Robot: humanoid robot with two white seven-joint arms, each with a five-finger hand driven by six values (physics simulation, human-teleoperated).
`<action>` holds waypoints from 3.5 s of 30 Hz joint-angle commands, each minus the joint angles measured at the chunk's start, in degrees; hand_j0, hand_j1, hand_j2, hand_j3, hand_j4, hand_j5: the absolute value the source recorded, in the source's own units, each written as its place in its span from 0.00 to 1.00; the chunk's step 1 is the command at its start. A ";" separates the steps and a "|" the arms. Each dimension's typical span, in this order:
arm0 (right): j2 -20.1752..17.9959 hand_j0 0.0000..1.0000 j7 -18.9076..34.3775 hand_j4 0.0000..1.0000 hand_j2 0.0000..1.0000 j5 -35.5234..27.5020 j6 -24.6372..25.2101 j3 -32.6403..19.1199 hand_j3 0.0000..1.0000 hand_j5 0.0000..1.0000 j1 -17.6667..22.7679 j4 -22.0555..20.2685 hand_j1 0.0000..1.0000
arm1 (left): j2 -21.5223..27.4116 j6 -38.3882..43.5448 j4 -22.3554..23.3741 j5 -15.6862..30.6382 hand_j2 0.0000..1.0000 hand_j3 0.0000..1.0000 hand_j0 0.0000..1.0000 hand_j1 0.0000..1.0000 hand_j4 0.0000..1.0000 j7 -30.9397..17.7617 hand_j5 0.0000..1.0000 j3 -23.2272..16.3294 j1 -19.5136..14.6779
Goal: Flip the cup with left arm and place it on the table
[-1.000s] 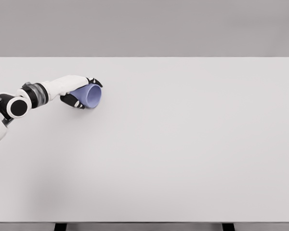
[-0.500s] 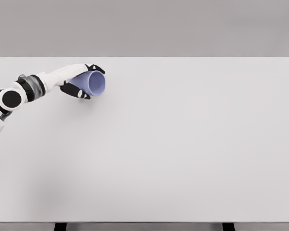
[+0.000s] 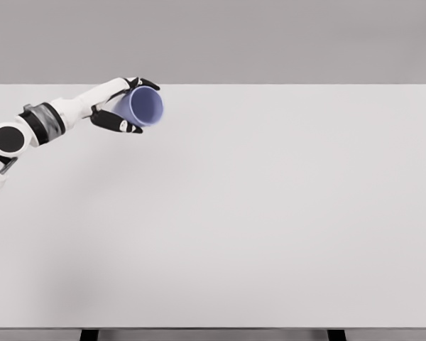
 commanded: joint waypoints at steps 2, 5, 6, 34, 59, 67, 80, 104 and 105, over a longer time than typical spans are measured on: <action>0.00 1.00 0.02 1.00 1.00 0.01 0.00 0.01 1.00 1.00 0.00 0.01 1.00 | -0.80 0.01 0.04 1.31 0.80 0.80 0.80 0.80 0.80 0.06 0.80 1.50 0.26; 0.00 1.00 0.02 1.00 1.00 0.01 0.00 0.01 1.00 1.00 0.00 0.01 1.00 | -2.47 0.01 0.13 1.39 0.80 0.80 0.80 0.80 0.80 0.06 0.80 4.40 2.02; 0.00 1.00 0.02 1.00 1.00 0.01 0.00 0.01 1.00 1.00 0.00 0.01 1.00 | -2.47 0.01 0.04 1.48 0.80 0.80 0.80 0.80 0.80 -0.03 0.80 4.75 2.29; 0.00 1.00 0.02 1.00 1.00 0.01 0.00 0.01 1.00 1.00 0.00 0.01 1.00 | -2.91 -2.18 -0.40 14.75 0.81 0.81 0.81 0.81 0.81 0.06 0.81 6.78 6.68; 0.00 1.00 0.02 1.00 1.00 0.01 0.00 0.01 1.00 1.00 0.00 0.01 1.00 | -2.82 -2.27 -5.23 22.22 0.82 0.82 0.82 0.82 0.82 0.06 0.82 6.87 12.13; 0.00 1.00 0.02 1.00 1.00 0.01 0.00 0.01 1.00 1.00 0.00 0.01 1.00 | -2.91 -2.18 -5.06 22.66 0.84 0.84 0.84 0.84 0.84 0.06 0.84 6.95 13.71; 0.00 1.00 0.02 1.00 1.00 0.01 0.00 0.01 1.00 1.00 0.00 0.01 1.00 | -3.52 -2.27 -4.97 22.49 0.93 0.93 0.93 0.93 0.93 0.14 0.93 6.95 14.94; 0.00 1.00 0.02 1.00 1.00 -0.08 0.00 0.01 1.00 1.00 0.00 0.01 1.00 | -2.82 -2.36 -5.67 21.96 1.00 1.00 1.00 1.00 1.00 0.32 1.00 7.22 14.85; 0.00 1.00 0.02 1.00 1.00 0.01 0.00 0.01 1.00 1.00 0.00 0.01 1.00 | -2.82 -2.36 -5.76 21.96 1.00 1.00 1.00 1.00 1.00 0.32 1.00 7.13 14.77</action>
